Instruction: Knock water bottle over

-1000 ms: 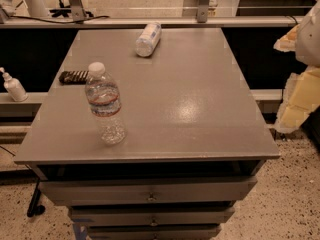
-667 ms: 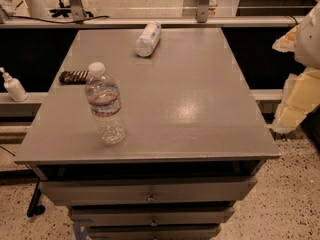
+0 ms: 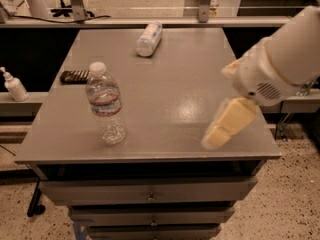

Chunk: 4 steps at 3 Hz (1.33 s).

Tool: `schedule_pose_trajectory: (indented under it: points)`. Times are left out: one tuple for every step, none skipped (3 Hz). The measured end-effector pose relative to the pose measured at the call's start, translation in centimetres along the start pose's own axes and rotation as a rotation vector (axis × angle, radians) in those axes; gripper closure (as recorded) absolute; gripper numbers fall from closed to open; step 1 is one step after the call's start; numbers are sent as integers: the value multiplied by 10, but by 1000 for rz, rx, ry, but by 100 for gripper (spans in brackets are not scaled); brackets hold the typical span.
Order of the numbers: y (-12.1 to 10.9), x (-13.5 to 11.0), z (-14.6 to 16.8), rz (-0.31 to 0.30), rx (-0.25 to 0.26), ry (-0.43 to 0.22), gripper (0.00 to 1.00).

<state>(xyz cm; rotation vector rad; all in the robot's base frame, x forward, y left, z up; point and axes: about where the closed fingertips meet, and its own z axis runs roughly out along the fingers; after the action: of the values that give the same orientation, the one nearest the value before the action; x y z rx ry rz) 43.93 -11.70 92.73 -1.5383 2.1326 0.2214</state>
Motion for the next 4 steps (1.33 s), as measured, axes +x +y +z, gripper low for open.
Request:
schedule_pose_trajectory:
  points:
    - [27, -45, 45, 62, -57, -170, 0]
    - [46, -90, 78, 105, -95, -332, 0]
    - [59, -130, 98, 125, -111, -482, 0]
    - [66, -165, 116, 135, -122, -612, 0]
